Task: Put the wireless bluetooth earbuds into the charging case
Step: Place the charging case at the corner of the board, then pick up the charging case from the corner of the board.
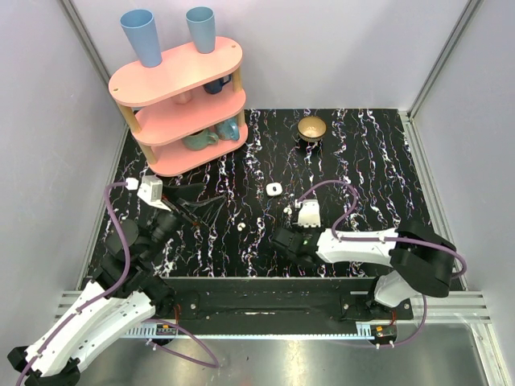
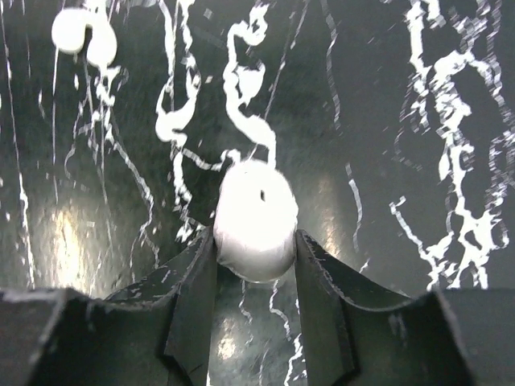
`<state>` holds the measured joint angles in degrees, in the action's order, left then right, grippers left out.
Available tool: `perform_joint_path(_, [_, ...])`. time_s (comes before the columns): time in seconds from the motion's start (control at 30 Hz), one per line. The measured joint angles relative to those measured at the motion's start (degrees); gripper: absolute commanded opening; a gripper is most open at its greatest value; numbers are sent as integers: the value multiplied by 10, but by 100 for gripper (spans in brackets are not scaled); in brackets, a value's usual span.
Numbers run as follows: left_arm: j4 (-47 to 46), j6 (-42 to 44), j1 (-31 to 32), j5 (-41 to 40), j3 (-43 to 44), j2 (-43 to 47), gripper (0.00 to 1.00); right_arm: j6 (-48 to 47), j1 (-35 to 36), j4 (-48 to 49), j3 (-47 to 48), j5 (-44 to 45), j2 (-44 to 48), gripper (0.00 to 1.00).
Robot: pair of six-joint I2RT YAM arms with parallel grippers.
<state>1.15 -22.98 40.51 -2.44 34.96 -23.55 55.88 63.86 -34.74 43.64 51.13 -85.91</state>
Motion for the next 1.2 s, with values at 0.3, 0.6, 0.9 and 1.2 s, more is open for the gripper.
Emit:
perform_joint_path(0.3, [8,0,0,-6,0,9,92,44,38,-2,-2,-68,-33,38])
perform_joint_path(0.6, [23,0,0,-9,0,11,92,78,39,-11,-11,-105,61,78])
perform_joint_path(0.9, [22,0,0,-8,0,9,92,130,37,-11,-13,-118,160,82])
perform_joint_path(1.2, [24,0,0,-8,0,5,93,158,-3,-10,-34,-157,109,79])
